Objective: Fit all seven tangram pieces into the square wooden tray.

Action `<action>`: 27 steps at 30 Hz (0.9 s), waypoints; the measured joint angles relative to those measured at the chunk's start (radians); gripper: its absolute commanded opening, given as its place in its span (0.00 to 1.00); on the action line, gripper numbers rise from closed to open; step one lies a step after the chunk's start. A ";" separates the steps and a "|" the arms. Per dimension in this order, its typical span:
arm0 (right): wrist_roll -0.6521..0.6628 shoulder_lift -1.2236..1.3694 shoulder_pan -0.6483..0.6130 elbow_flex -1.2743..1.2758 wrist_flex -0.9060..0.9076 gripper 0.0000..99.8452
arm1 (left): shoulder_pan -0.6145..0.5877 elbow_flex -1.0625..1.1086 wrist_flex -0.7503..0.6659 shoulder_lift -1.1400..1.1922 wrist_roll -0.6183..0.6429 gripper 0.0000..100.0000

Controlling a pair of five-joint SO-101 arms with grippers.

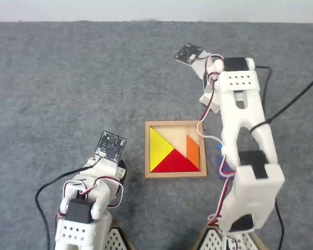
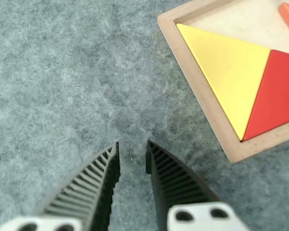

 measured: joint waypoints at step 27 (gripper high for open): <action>0.247 -0.450 -0.272 0.844 -0.402 0.12 | 0.000 0.000 0.000 0.000 0.000 0.09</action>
